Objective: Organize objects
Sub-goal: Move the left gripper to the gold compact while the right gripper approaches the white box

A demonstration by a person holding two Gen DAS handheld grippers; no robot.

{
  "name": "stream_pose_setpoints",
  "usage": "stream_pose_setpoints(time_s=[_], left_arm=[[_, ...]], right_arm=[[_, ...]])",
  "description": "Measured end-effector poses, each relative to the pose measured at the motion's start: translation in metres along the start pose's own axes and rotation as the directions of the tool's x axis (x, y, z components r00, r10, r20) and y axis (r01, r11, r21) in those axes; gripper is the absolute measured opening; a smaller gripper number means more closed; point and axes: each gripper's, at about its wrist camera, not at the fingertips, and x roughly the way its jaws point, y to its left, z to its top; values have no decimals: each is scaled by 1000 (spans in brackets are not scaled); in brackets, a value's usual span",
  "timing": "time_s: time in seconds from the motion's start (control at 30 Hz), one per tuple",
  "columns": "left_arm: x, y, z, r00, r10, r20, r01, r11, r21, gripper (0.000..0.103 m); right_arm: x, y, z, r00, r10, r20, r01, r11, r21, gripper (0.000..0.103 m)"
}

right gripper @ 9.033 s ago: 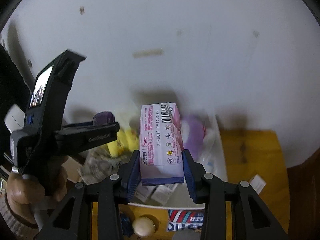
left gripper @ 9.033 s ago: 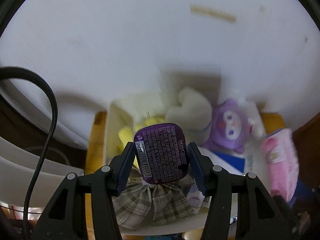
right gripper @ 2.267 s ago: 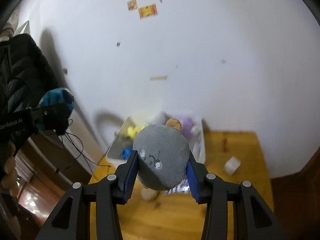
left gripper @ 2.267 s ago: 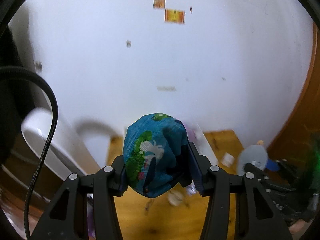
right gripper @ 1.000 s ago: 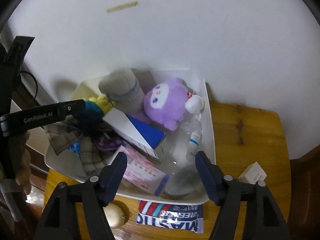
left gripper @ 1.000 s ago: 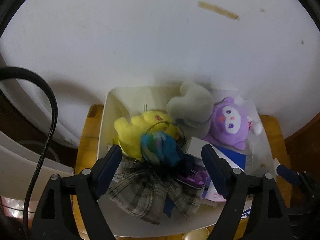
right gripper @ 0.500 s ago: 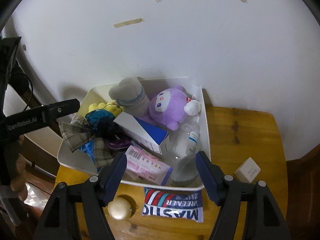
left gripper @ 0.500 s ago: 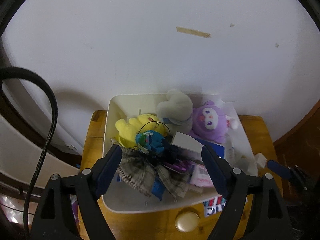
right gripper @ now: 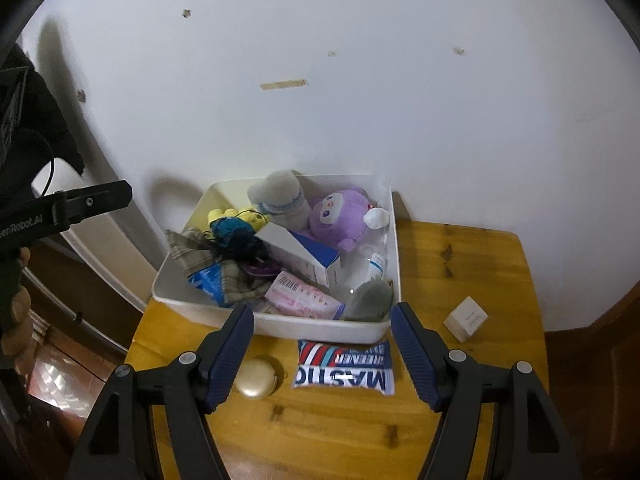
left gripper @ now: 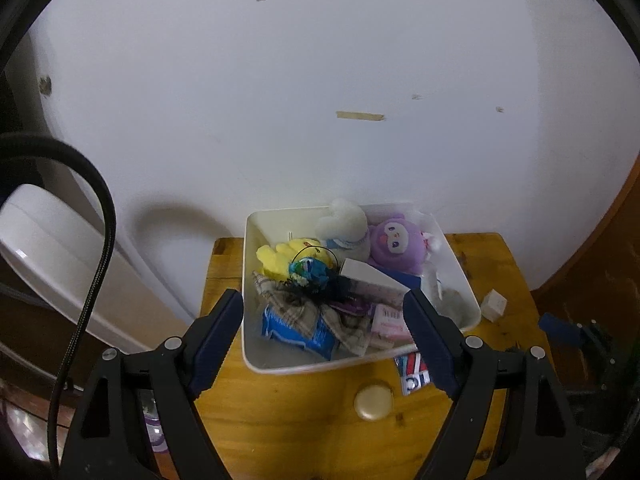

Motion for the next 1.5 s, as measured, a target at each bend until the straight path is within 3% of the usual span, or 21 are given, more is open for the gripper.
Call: stream_pose_setpoints(time_s=[0.43, 0.77, 1.17, 1.5], left_arm=[[-72, -26, -28, 998, -15, 59, 9, 996, 91, 85], [-91, -50, -48, 998, -47, 53, 38, 987, 154, 85], [-55, -68, -78, 998, -47, -49, 54, 984, 167, 85], [21, -79, -112, 986, 12, -166, 19, 984, 180, 85]], right_arm=[[-64, -9, -35, 999, -2, 50, 2, 1000, 3, 72], [-126, -44, -45, 990, -40, 137, 36, 999, 28, 72], [-145, -92, -40, 980, -112, 166, 103, 993, 63, 72], [-91, -132, -19, 981, -159, 110, 154, 987, 49, 72]])
